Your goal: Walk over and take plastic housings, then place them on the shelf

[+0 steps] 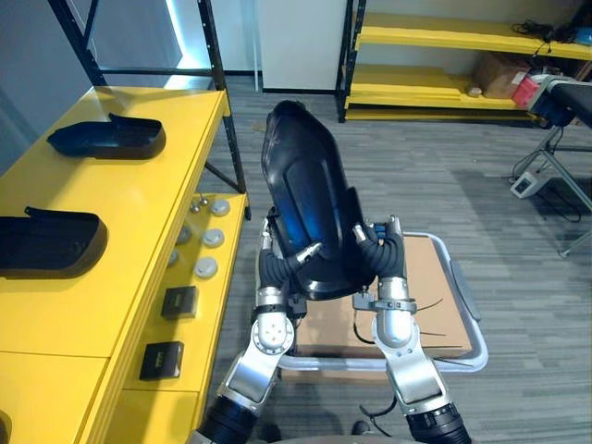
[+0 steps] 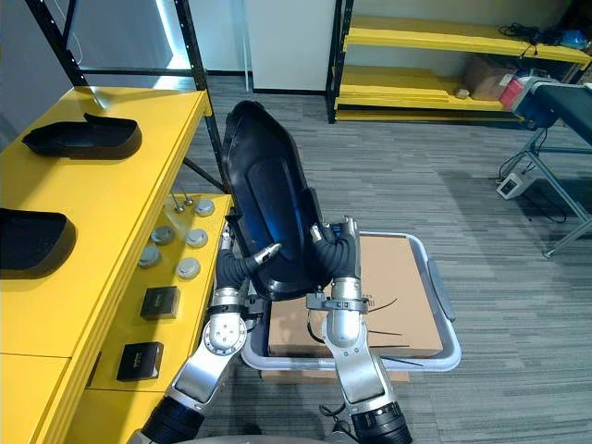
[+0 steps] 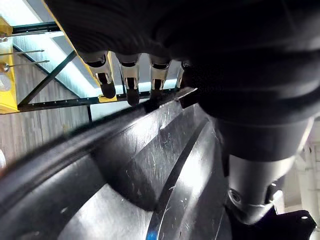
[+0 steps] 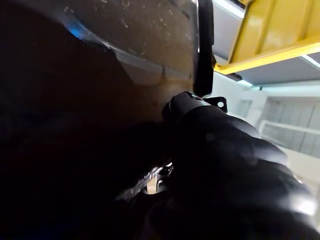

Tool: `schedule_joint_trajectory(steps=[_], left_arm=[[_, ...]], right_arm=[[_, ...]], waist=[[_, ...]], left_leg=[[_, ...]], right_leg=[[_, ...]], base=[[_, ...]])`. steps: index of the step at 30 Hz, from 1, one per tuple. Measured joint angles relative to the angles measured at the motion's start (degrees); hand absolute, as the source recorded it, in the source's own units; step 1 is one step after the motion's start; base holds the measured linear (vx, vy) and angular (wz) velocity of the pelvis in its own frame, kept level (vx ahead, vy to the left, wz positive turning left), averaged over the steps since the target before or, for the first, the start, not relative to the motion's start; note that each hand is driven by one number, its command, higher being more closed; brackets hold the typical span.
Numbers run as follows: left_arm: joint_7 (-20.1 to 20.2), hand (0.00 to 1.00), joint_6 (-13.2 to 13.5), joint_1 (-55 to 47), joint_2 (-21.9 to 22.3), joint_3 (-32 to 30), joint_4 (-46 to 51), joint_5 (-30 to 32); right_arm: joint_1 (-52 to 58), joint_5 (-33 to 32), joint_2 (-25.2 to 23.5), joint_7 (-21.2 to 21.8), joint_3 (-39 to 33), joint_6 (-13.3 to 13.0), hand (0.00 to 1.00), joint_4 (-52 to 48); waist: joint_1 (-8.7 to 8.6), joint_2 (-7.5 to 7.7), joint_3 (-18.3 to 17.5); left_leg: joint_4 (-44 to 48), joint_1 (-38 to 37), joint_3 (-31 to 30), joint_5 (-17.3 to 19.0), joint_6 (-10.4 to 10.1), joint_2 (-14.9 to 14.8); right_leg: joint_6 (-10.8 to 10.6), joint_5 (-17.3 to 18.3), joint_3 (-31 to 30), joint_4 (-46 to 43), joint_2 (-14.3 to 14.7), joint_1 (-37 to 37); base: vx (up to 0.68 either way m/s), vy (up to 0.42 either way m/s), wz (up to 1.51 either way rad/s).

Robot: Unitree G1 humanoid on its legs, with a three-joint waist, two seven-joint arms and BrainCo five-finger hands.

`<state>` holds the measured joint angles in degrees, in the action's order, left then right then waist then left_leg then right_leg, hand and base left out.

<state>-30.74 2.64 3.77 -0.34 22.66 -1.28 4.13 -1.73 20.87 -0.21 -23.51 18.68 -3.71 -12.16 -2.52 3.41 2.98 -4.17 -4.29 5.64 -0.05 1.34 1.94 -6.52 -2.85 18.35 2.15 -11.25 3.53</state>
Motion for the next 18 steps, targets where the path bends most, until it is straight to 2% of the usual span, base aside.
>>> schedule_joint_trajectory(steps=[5,6,14,18], left_arm=[[1.4,1.0,0.1,0.0,-0.1,0.3,0.0,-2.6],[1.7,1.0,0.1,0.0,-0.2,0.3,0.0,-2.9],[2.4,1.0,0.0,0.0,-1.1,0.7,0.0,-3.2],[3.1,1.0,0.0,0.0,-1.1,0.6,0.1,-0.8]], right_arm=[[0.0,0.0,1.4,0.0,0.2,0.0,1.0,-0.5],[0.0,0.0,1.4,0.0,0.2,0.0,0.0,-0.5],[-0.2,0.0,3.4,0.3,1.6,-2.7,0.0,-2.8],[-0.3,-0.6,5.6,2.5,1.7,-4.6,0.0,-6.4]], waist=[[-0.01,0.02,-0.5],[-0.01,-0.01,-0.6],[-0.24,-0.16,-1.3],[-0.26,-0.1,-1.3]], left_leg=[[0.0,0.0,0.0,0.0,0.0,0.0],[0.0,0.0,-0.1,0.0,0.0,0.0],[0.0,-0.1,0.1,0.0,0.0,0.0],[0.0,-0.6,0.8,0.0,0.0,0.0]], right_leg=[[0.0,0.0,0.0,0.0,0.0,0.0],[0.0,0.0,0.0,0.0,0.0,0.0],[0.0,0.0,-0.2,-0.1,0.0,0.0],[0.0,0.0,-1.0,-0.2,0.0,0.0]], base=[[-0.01,-0.001,0.0],[0.0,0.0,0.0],[0.0,0.0,-0.01],[0.0,0.0,-0.07]])
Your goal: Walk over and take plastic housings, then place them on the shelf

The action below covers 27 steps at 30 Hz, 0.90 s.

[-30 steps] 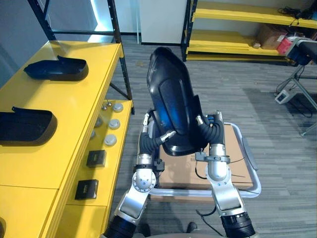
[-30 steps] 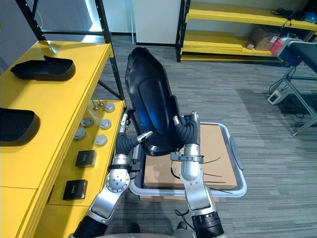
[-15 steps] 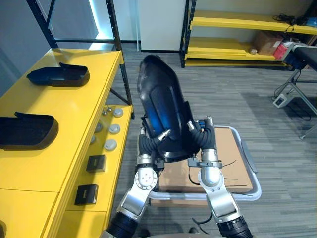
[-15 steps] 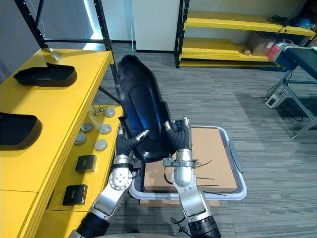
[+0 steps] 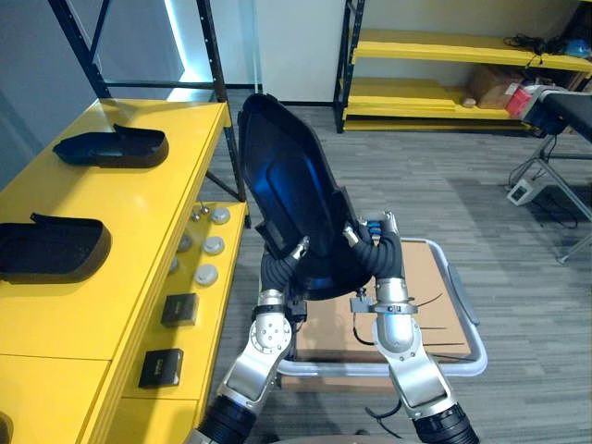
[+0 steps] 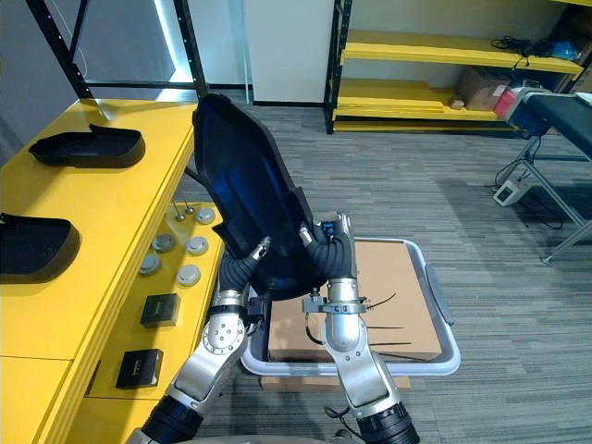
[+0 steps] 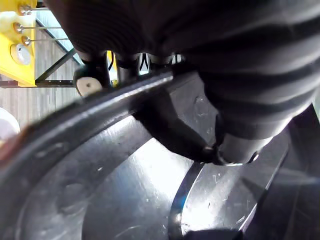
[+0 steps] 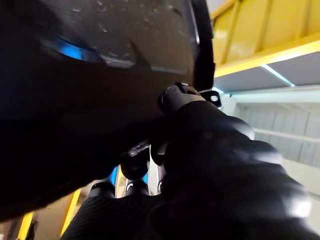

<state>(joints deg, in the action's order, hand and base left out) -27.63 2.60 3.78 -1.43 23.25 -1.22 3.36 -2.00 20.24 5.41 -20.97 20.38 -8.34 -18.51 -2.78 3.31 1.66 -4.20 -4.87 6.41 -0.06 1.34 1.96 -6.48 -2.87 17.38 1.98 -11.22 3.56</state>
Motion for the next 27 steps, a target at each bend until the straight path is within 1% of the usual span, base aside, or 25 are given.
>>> schedule_joint_trajectory(steps=[4,6,7,9,11,13,15,16,18,20,21,22,23,24,25,27], left_arm=[[0.3,1.0,-0.3,0.0,0.1,-1.0,0.2,2.5],[1.3,1.0,-0.3,-0.4,0.1,-1.9,0.9,4.0],[1.4,1.0,-0.3,-0.6,0.1,-2.2,1.2,4.2],[1.5,1.0,-0.3,-0.9,0.1,-4.1,2.2,4.7],[1.5,1.0,-0.3,-2.4,0.1,-6.2,4.2,5.3],[1.4,1.0,-0.3,-5.2,0.2,-9.1,6.7,6.3],[1.4,1.0,-0.2,-7.1,0.2,-10.5,8.0,6.3],[1.4,1.0,-0.2,-8.8,0.2,-12.1,9.3,6.3],[1.5,1.0,-0.2,-10.2,0.2,-13.2,10.8,6.3],[1.7,1.0,0.2,-12.2,0.2,-14.2,13.4,6.3],[1.9,1.0,0.2,-12.8,0.3,-14.3,14.0,6.3],[2.2,1.0,0.3,-13.1,0.3,-14.3,14.2,6.3],[3.1,1.0,0.7,-13.8,0.4,-14.4,14.5,6.3],[4.0,1.0,0.7,-14.0,0.6,-14.4,14.6,6.3],[4.3,1.0,0.8,-14.0,0.6,-14.3,14.6,6.3],[6.1,1.0,1.3,-14.1,0.6,-14.3,14.6,6.2]], right_arm=[[0.0,-1.8,3.2,2.1,-1.3,-0.8,0.0,-3.9],[0.0,-3.2,4.9,2.5,-4.9,-2.6,0.0,-7.2],[0.0,-3.9,5.2,2.5,-6.4,-2.8,0.0,-8.1],[0.0,-5.5,6.1,2.3,-13.5,-4.7,0.0,-10.2],[0.2,-6.6,6.4,2.2,-18.2,-5.4,0.0,-10.3],[3.1,-9.3,6.4,2.0,-28.5,-6.2,0.0,-9.7],[5.1,-11.4,6.3,1.6,-33.8,-6.4,0.0,-8.5],[7.1,-13.1,6.1,0.7,-39.0,-6.6,0.0,-5.3],[8.6,-14.7,6.0,-0.2,-42.9,-6.6,0.0,-1.4],[11.8,-18.8,4.7,-0.5,-49.7,-6.2,0.0,9.6],[13.0,-20.6,4.5,-0.4,-51.4,-5.9,0.0,14.9],[13.6,-22.5,4.5,-0.1,-52.1,-5.4,0.0,18.4],[14.2,-26.2,4.4,0.8,-53.2,-3.9,0.0,25.3],[14.8,-28.6,4.4,1.6,-53.5,-3.3,0.0,32.0],[15.2,-30.1,4.4,2.6,-53.2,-3.1,0.0,35.7],[16.6,-31.4,3.5,6.8,-50.6,-1.2,0.0,48.7]], waist=[[-0.22,-0.01,0.0],[-0.21,-0.04,0.0],[-0.22,-0.04,0.0],[-0.7,-0.04,0.0],[-1.46,-0.04,0.0],[-2.32,-0.07,-0.1],[-2.71,-0.11,-0.1],[-2.75,-0.14,-0.1],[-2.79,-0.19,-0.2],[-2.92,-0.48,-0.4],[-2.95,-0.75,-0.6],[-2.97,-0.98,-0.7],[-3.0,-1.58,-1.1],[-3.09,-2.13,-1.2],[-3.02,-2.31,-1.3],[-2.95,-2.61,-1.3]], left_leg=[[-0.3,-0.6,0.3,0.0,0.0,0.0],[-1.0,-1.4,0.8,0.0,0.0,-0.1],[-1.0,-1.5,0.9,0.0,0.0,-0.1],[-1.1,-1.8,1.5,0.0,0.0,-0.1],[-1.1,-1.8,1.6,0.1,0.1,-0.2],[-1.1,-1.8,1.9,0.2,0.0,-0.3],[-1.1,-1.8,2.0,0.3,-0.1,-0.5],[-1.1,-1.8,2.4,0.5,-0.2,-0.6],[-1.1,-1.7,2.6,0.6,-0.3,-0.7],[-1.1,-1.1,2.5,0.6,-0.3,-1.0],[-1.1,-1.0,2.4,0.6,-0.4,-1.0],[-1.1,-0.9,2.3,0.6,-0.4,-1.0],[-1.1,-0.8,2.2,0.6,-0.4,-1.0],[-0.8,-0.7,2.1,0.8,-0.6,-1.0],[-0.7,-0.6,2.0,0.8,-0.7,-1.1],[0.2,-0.5,1.7,1.1,-0.9,-1.4]], right_leg=[[0.0,0.0,-0.3,-0.1,0.1,0.3],[0.0,0.0,-1.0,-0.3,0.2,0.3],[0.0,0.0,-1.1,-0.3,0.2,0.3],[0.0,0.0,-1.7,-0.4,0.2,0.3],[0.0,0.0,-1.8,-0.4,0.2,0.2],[0.0,0.0,-2.0,-0.4,0.3,0.1],[0.0,0.0,-2.1,-0.3,0.4,0.0],[0.0,0.0,-2.5,-0.3,0.6,-0.2],[0.0,0.0,-2.9,-0.3,0.7,-0.5],[0.0,0.0,-2.9,-0.2,1.0,-1.0],[0.0,0.0,-2.7,-0.1,1.0,-1.0],[0.0,0.0,-2.7,0.0,1.0,-1.0],[0.0,0.0,-2.5,0.1,1.0,-1.0],[0.0,0.0,-2.5,0.1,1.0,-1.0],[0.1,0.1,-2.5,0.1,1.1,-0.9],[0.5,0.4,-2.1,0.0,1.3,-0.5]], base=[[-0.02,-0.002,-0.06],[-0.03,-0.001,-0.13],[-0.03,0.003,-0.14],[-0.02,0.004,-0.12],[-0.01,-0.001,-0.05],[0.0,-0.011,-0.05],[0.0,-0.008,-0.04],[0.0,-0.017,-0.12],[-0.01,-0.016,-0.11],[0.0,-0.027,-0.01],[0.01,-0.027,0.05],[0.01,-0.025,0.06],[0.01,-0.021,0.04],[0.0,-0.02,0.03],[0.0,0.0,0.0],[-0.02,-0.038,0.06]])
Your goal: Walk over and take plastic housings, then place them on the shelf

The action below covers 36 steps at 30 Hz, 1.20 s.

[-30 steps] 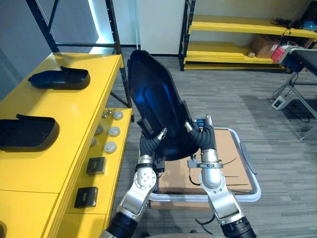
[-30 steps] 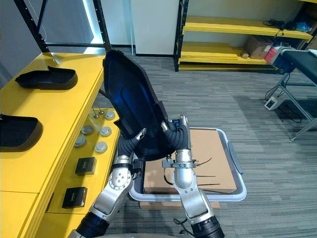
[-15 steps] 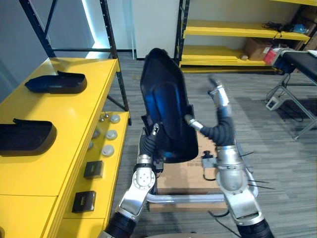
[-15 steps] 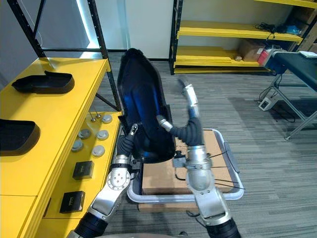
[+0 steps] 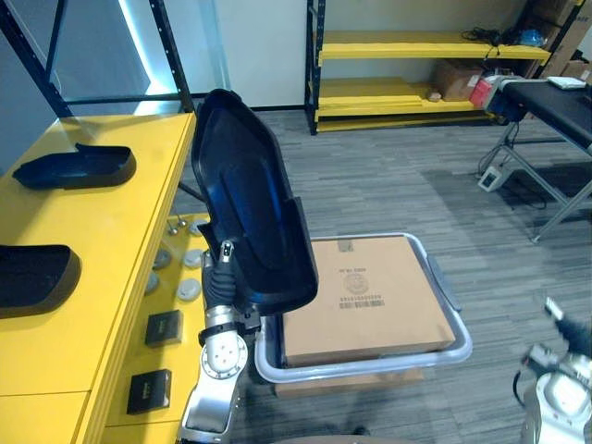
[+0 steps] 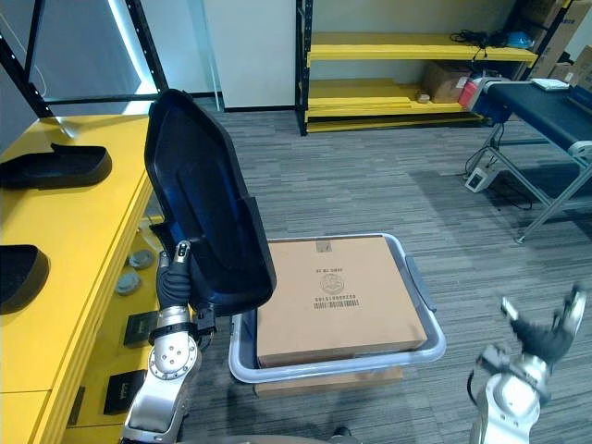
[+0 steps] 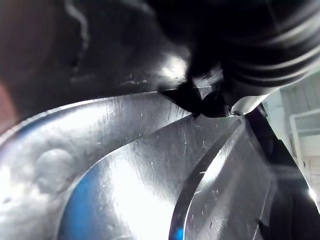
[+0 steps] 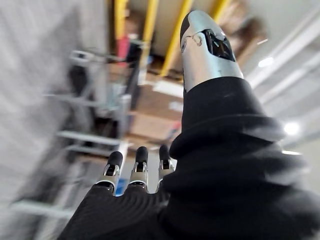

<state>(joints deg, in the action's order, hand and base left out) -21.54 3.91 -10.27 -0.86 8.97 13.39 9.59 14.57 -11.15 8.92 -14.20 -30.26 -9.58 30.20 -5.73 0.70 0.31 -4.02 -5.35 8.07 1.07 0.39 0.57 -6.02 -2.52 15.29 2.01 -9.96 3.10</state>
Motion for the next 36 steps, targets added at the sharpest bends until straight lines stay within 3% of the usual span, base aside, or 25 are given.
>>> schedule_joint_trajectory(steps=[6,12,15,18,19,20,21,22,23,24,26,27,28,29,32,34,35,36], left_arm=[[2.7,1.0,0.8,-1.8,-1.3,0.0,-0.8,-0.1],[3.8,1.0,1.0,-2.9,-1.8,0.1,-3.5,-0.5],[4.1,1.0,1.0,-3.6,-2.1,0.7,-3.6,-0.5],[4.1,1.0,1.1,-1.3,-2.1,3.0,-3.6,-0.6],[4.1,1.0,1.1,-0.7,-2.0,3.6,-3.6,-0.7],[4.1,1.0,1.1,-0.1,-2.1,4.5,-3.6,-1.2],[4.0,1.0,1.1,0.6,-2.1,4.8,-3.8,-1.3],[4.0,1.0,1.1,1.2,-2.1,5.2,-4.0,-1.5],[3.9,1.0,1.1,2.9,-2.0,7.0,-5.2,-2.3],[4.0,1.0,1.1,5.2,-1.9,8.8,-6.2,-2.7],[4.1,1.0,1.3,7.0,-2.0,12.0,-6.2,-3.4],[4.1,1.0,2.0,8.0,-2.1,14.1,-6.0,-4.4],[4.1,1.0,2.5,8.5,-2.1,14.8,-6.0,-5.0],[4.2,1.0,2.8,9.6,-1.8,16.0,-6.0,-5.5],[5.1,1.0,2.8,11.8,-1.5,18.0,-6.0,-5.6],[5.3,1.0,2.8,12.2,-1.4,18.8,-6.1,-5.6],[5.3,1.0,2.8,12.2,-1.4,19.7,-6.3,-5.6],[5.3,1.0,2.8,12.1,-1.3,20.7,-6.6,-5.5]], right_arm=[[1.2,0.1,-4.3,6.8,5.8,2.3,0.0,14.7],[0.7,1.9,-6.6,9.4,11.7,3.5,0.0,20.0],[-0.5,3.2,-6.9,9.5,15.1,3.5,0.0,22.5],[-1.9,4.5,-7.0,9.3,16.9,3.4,0.0,25.6],[-2.1,5.0,-7.2,9.3,17.0,3.4,0.0,26.0],[-2.9,5.6,-7.2,9.2,17.1,3.6,0.0,27.1],[-3.5,6.8,-7.1,9.2,17.2,3.7,0.0,27.3],[-3.9,7.4,-7.0,9.2,17.3,3.8,0.0,27.3],[-4.2,8.2,-6.4,9.1,18.1,3.9,0.0,27.1],[-4.8,9.1,-6.1,8.9,19.0,4.1,0.0,27.2],[-5.3,9.6,-5.8,8.6,19.5,5.0,0.0,27.2],[-5.3,9.6,-5.7,8.1,19.5,5.7,0.0,27.6],[-5.4,9.5,-5.9,7.9,19.5,5.8,0.0,27.6],[-5.9,9.5,-6.2,7.7,19.5,5.8,0.0,27.2],[-5.9,9.5,-6.2,7.5,19.5,6.2,0.0,27.5],[-5.8,9.5,-6.2,6.9,19.5,6.6,0.0,27.4],[-5.5,9.6,-6.1,6.7,19.5,7.3,0.0,27.2],[-4.8,9.4,-6.0,6.7,19.4,7.5,0.0,26.6]], waist=[[0.05,-0.82,0.7],[0.4,-0.29,1.2],[0.59,0.45,1.8],[1.41,1.45,5.0],[1.47,1.66,5.6],[2.05,1.92,5.9],[1.89,2.1,6.0],[1.53,2.06,6.2],[1.03,1.56,6.6],[0.31,1.09,7.3],[0.23,1.05,7.3],[0.51,1.06,7.2],[0.5,1.27,7.2],[-0.13,1.38,7.1],[0.2,1.7,6.9],[0.2,1.68,6.8],[0.17,1.36,6.6],[-0.05,0.78,6.3]], left_leg=[[0.5,-1.3,-1.0,0.2,-0.2,-0.6],[0.5,-1.1,-5.1,-0.1,-1.1,-0.5],[1.8,1.2,-9.1,-0.5,-1.0,-0.2],[5.9,6.4,-15.2,-1.0,-1.5,1.0],[6.0,7.4,-14.5,-1.2,-1.4,1.0],[5.9,9.3,-6.6,0.1,0.7,-1.5],[6.4,10.8,5.1,0.1,3.1,-4.6],[7.5,11.3,11.6,0.4,3.5,-6.3],[11.4,11.8,25.2,-0.3,4.9,-10.5],[15.6,12.2,33.7,-0.5,4.5,-11.8],[18.4,12.7,37.7,1.7,6.2,-11.6],[18.4,12.7,36.3,3.4,4.0,-10.5],[17.9,12.8,35.5,4.0,3.1,-9.7],[17.6,13.8,33.3,4.4,3.6,-7.9],[17.4,14.5,30.4,5.6,5.2,-4.5],[18.9,14.4,27.8,7.5,5.3,-3.3],[18.0,13.3,25.1,8.0,5.4,-2.1],[15.7,11.4,21.1,8.0,5.4,-1.0]], right_leg=[[1.2,1.1,1.3,-0.6,0.4,2.0],[0.9,2.1,5.4,-0.8,0.2,4.0],[0.5,3.4,9.1,-1.6,0.0,4.6],[0.7,6.7,17.3,-6.1,-1.2,4.4],[0.9,7.3,19.2,-6.7,-1.3,4.3],[0.7,7.3,22.5,-7.2,-1.6,3.9],[0.6,7.3,26.1,-7.4,-2.4,3.7],[0.6,7.3,27.6,-7.6,-2.8,3.8],[0.4,7.5,30.5,-8.3,-3.2,4.3],[-0.1,8.1,33.2,-9.9,-4.0,5.7],[-0.2,8.2,35.7,-11.4,-5.2,7.2],[-0.7,8.8,36.8,-11.4,-5.5,8.4],[-1.3,9.3,37.3,-11.4,-6.0,8.8],[-1.9,9.6,40.0,-11.4,-7.1,9.9],[-3.3,7.7,43.4,-11.9,-9.0,11.9],[-2.6,7.2,44.4,-17.6,-11.3,12.9],[1.0,5.5,41.5,-25.0,-13.9,12.3],[7.8,3.2,31.7,-33.6,-15.4,8.9]], base=[[-0.07,-0.042,0.08],[-0.05,-0.037,0.39],[0.0,-0.044,0.74],[-0.01,-0.057,1.28],[-0.05,-0.033,1.49],[-0.02,-0.034,1.5],[0.02,-0.009,1.52],[0.1,0.041,1.63],[0.16,0.117,1.69],[0.16,0.134,1.65],[0.13,0.187,1.24],[0.15,0.222,0.92],[0.13,0.15,0.98],[0.16,0.175,0.92],[0.16,0.165,0.78],[0.23,0.211,0.84],[0.27,0.218,1.12],[0.29,0.194,1.25]])
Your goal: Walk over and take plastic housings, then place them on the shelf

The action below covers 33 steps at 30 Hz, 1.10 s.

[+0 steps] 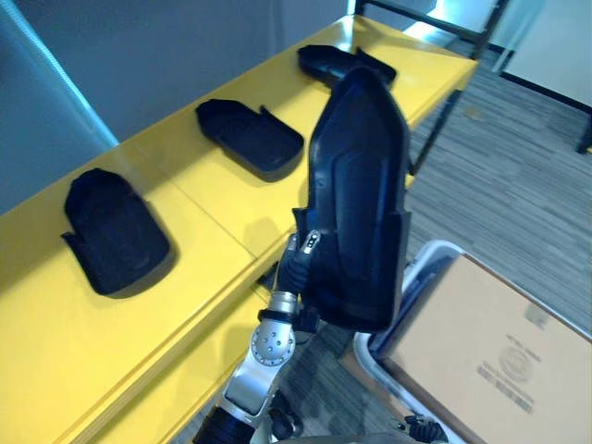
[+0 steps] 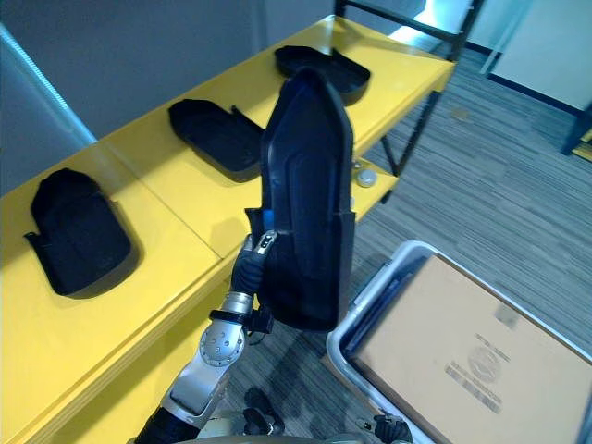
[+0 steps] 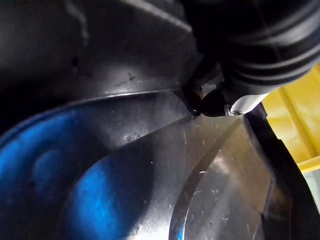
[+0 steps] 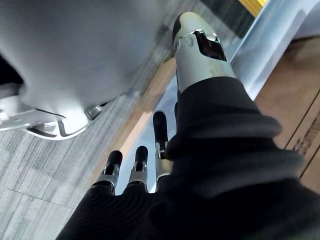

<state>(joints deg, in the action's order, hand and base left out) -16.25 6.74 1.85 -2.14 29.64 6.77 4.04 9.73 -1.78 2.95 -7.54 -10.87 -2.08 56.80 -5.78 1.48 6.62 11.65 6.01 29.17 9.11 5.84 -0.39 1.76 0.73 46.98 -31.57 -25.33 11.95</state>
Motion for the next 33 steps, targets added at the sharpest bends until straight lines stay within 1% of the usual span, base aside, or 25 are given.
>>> schedule_joint_trajectory(steps=[1,2,3,4,6,7,8,9,10,11,12,13,14,15,16,18,22,24,26,27,28,30,31,32,33], left_arm=[[-0.1,1.0,0.1,0.1,0.0,0.2,-0.4,0.0],[-0.3,1.0,0.3,0.5,0.3,0.1,-1.3,0.0],[-0.7,1.0,0.3,0.9,0.4,0.1,-2.6,0.0],[-1.2,1.0,0.3,1.4,0.7,0.1,-4.9,0.0],[-1.3,1.0,0.3,1.5,0.8,0.0,-6.0,0.1],[-1.5,1.0,0.3,1.5,0.9,-0.1,-7.0,0.0],[-1.6,1.0,0.2,1.4,0.9,-0.2,-7.5,0.0],[-1.8,1.0,0.1,1.0,0.7,-0.1,-7.6,0.0],[-1.7,1.0,0.3,0.9,1.1,-0.3,-8.1,0.0],[-1.6,1.0,0.0,0.0,2.3,-0.5,-8.4,0.0],[-1.5,1.0,0.0,-0.6,2.9,-0.5,-8.2,-0.1],[-1.5,1.0,0.1,-0.7,3.2,-0.5,-8.3,-0.1],[-1.2,1.0,0.1,-0.9,3.4,-0.5,-8.4,-0.3],[-0.8,1.0,0.1,-1.1,3.1,-0.5,-8.4,-0.8],[-0.5,1.0,0.1,-1.3,3.0,-0.5,-8.4,-1.0],[0.1,1.0,0.1,-2.5,3.0,-1.4,-8.4,-1.1],[1.2,1.0,0.1,-4.1,2.2,-2.5,-9.6,-1.1],[1.3,1.0,0.1,-5.4,1.1,-2.9,-9.6,-1.0],[1.3,1.0,0.1,-5.6,0.9,-3.6,-9.6,-1.0],[1.3,1.0,0.1,-5.7,0.9,-4.0,-9.6,-1.0],[1.3,1.0,0.1,-5.9,0.8,-4.4,-9.5,-0.4],[1.3,1.0,0.1,-5.9,0.8,-4.4,-9.3,0.1],[1.3,1.0,0.1,-5.8,0.8,-4.4,-8.6,0.6],[1.3,1.0,0.1,-5.8,0.8,-4.2,-7.9,0.7],[1.3,1.0,0.1,-5.4,1.1,-2.9,-6.4,0.7]], right_arm=[[0.2,-0.6,0.1,1.0,-0.2,0.0,0.0,-0.2],[0.3,-0.4,0.2,1.6,1.0,-0.3,0.0,-1.9],[0.2,-0.4,0.2,1.2,1.6,-0.4,0.0,-2.6],[0.1,-0.4,0.5,0.9,2.1,-0.3,0.0,-2.8],[-0.3,-0.5,0.8,0.3,2.8,-0.4,0.0,-3.3],[-1.2,-0.6,1.0,-0.2,3.1,-0.4,0.0,-3.9],[-1.5,-0.9,1.1,-0.3,3.2,-0.5,0.0,-4.0],[-1.6,-1.0,1.0,-1.2,5.0,-0.4,0.0,-4.4],[-1.6,-1.2,1.1,-1.4,5.7,-0.8,0.0,-4.0],[-2.6,-1.6,2.6,-1.2,6.8,-1.2,0.0,-3.9],[-3.0,-2.1,2.8,-1.3,7.3,-1.6,0.0,-4.7],[-3.1,-2.2,2.7,-1.2,7.7,-1.7,0.0,-5.1],[-3.5,-2.2,2.2,-1.2,8.6,-1.9,0.0,-5.6],[-4.3,-2.1,1.1,-1.2,9.3,-1.7,0.0,-5.0],[-4.9,-1.9,0.6,-1.1,9.3,-1.7,0.0,-4.6],[-6.2,-2.1,-0.3,-1.2,9.6,-1.9,0.0,-4.2],[-6.0,-2.0,-0.8,-1.2,9.5,-1.7,0.0,-3.4],[-6.1,-1.9,-0.9,-1.2,8.8,-1.8,0.0,-2.4],[-5.9,-1.5,-0.8,-1.2,8.5,-1.8,0.0,-1.9],[-5.5,-1.3,-0.8,-1.2,8.5,-1.8,0.0,-1.9],[-4.5,-0.8,-0.8,-1.1,8.3,-1.7,0.0,-1.9],[-3.5,-1.0,-1.2,-1.1,7.3,-1.6,0.0,-2.0],[-3.1,-1.0,-1.4,-1.1,6.4,-1.8,0.0,-2.0],[-3.2,-1.0,-1.4,-1.1,5.8,-1.8,0.0,-2.1],[-3.3,-1.0,-1.3,-1.1,4.4,-1.9,0.0,-2.1]], waist=[[-0.32,-0.24,-0.4],[-1.32,-0.3,-0.5],[-1.62,-0.31,-0.5],[-1.67,-0.61,-0.4],[-1.95,-0.87,-0.4],[-2.34,-1.33,-0.1],[-2.5,-1.39,-0.1],[-2.45,-0.15,-0.7],[-2.67,0.15,-0.5],[-0.99,-1.52,-0.9],[1.11,-2.22,-1.2],[1.73,-2.57,-1.3],[1.91,-3.49,-1.8],[1.99,-3.92,-2.1],[2.06,-3.97,-2.1],[2.06,-4.25,-2.4],[2.03,-4.0,-2.4],[2.08,-3.81,-2.5],[2.06,-3.5,-2.6],[2.07,-3.19,-2.7],[2.07,-2.38,-2.7],[2.3,-1.51,-2.3],[2.36,-0.69,-2.1],[2.16,-0.52,-2.1],[1.34,-0.19,-2.1]], left_leg=[[-0.7,-0.3,-2.1,-0.1,0.0,0.0],[-1.9,-1.6,-6.0,-0.1,0.0,0.6],[-2.7,-3.0,-8.9,-0.1,0.0,1.3],[-3.7,-5.7,-13.3,-0.3,0.1,2.0],[-3.7,-6.7,-17.2,-0.3,0.1,2.3],[-3.3,-7.6,-21.9,-0.3,-0.1,2.3],[-3.1,-8.0,-23.3,-0.3,-0.7,2.4],[-2.6,-8.9,-25.5,0.1,-2.6,4.6],[-2.1,-9.5,-26.3,0.9,-3.2,4.9],[-1.7,-10.3,-27.4,0.9,-4.0,3.3],[-1.2,-10.1,-27.1,1.0,-5.1,2.5],[-1.2,-10.1,-27.1,1.1,-5.5,2.0],[-2.1,-10.4,-27.0,1.1,-6.2,1.0],[-3.9,-11.4,-27.0,0.9,-6.4,-0.1],[-4.8,-11.9,-27.0,0.8,-6.6,-0.5],[-7.5,-13.4,-25.9,-0.2,-7.9,-1.4],[-7.9,-13.6,-25.8,-0.6,-7.3,-1.6],[-8.7,-13.8,-24.6,-1.0,-6.8,-1.5],[-9.0,-14.0,-24.2,-1.3,-6.7,-1.3],[-9.1,-14.0,-24.2,-1.4,-6.7,-1.2],[-9.6,-14.0,-24.2,-1.7,-6.8,-1.1],[-9.6,-13.6,-24.2,-1.6,-7.0,-1.1],[-9.2,-12.5,-23.4,-0.9,-6.8,-1.4],[-8.4,-11.3,-21.3,-0.5,-7.2,-1.9],[-4.1,-6.9,-15.4,0.6,-8.8,-4.1]], right_leg=[[-0.9,3.3,-7.1,-3.3,1.1,-2.7],[-2.6,10.6,-19.0,-6.8,6.0,-7.0],[-1.9,14.6,-26.0,-8.0,10.2,-9.5],[0.0,19.2,-33.9,-8.3,16.3,-13.7],[0.4,21.2,-38.5,-8.0,20.0,-18.2],[0.0,21.2,-44.3,-5.7,24.2,-23.5],[-1.3,20.2,-46.6,-2.6,25.5,-24.7],[-3.6,10.0,-49.2,9.8,24.7,-24.8],[-2.4,5.9,-48.2,8.7,23.7,-25.0],[-2.4,6.2,-46.2,9.2,23.2,-23.7],[-2.1,6.3,-45.2,11.4,23.5,-21.8],[-1.8,6.3,-44.2,12.3,23.6,-21.1],[-1.2,5.9,-42.0,14.4,24.1,-19.3],[-0.6,5.1,-40.5,17.2,25.0,-17.3],[-0.4,4.7,-40.0,18.2,25.3,-16.6],[-0.1,2.8,-39.5,22.2,26.2,-14.3],[-0.2,-0.9,-39.5,28.8,26.9,-11.1],[-0.3,-3.6,-40.4,33.2,27.2,-9.1],[-0.3,-4.8,-40.7,35.0,27.2,-8.3],[-0.4,-5.3,-40.6,35.9,27.1,-7.9],[-0.3,-5.7,-40.2,36.8,27.0,-7.4],[-0.5,-5.6,-39.3,36.9,26.8,-7.4],[-0.8,-5.2,-38.8,36.8,26.5,-8.2],[-0.8,-5.0,-37.9,36.8,26.1,-8.7],[-0.9,-4.8,-35.4,36.4,24.9,-11.0]], base=[[0.32,0.082,1.46],[0.26,0.001,1.45],[0.39,-0.024,2.02],[0.32,-0.018,1.73],[0.3,-0.046,1.65],[0.28,-0.082,1.71],[0.35,-0.091,2.09],[0.24,-0.056,1.54],[0.32,-0.084,1.52],[0.29,-0.116,0.83],[0.31,-0.144,0.58],[0.2,-0.111,0.59],[0.19,-0.111,0.77],[0.13,-0.081,0.71],[0.11,-0.074,0.35],[0.04,-0.021,0.08],[0.0,0.022,-0.02],[-0.05,0.057,-0.2],[-0.07,0.037,-0.11],[-0.1,0.019,0.0],[-0.09,0.005,0.07],[-0.07,-0.007,0.22],[-0.07,-0.008,0.36],[-0.1,-0.004,0.78],[-0.08,0.01,0.82]])
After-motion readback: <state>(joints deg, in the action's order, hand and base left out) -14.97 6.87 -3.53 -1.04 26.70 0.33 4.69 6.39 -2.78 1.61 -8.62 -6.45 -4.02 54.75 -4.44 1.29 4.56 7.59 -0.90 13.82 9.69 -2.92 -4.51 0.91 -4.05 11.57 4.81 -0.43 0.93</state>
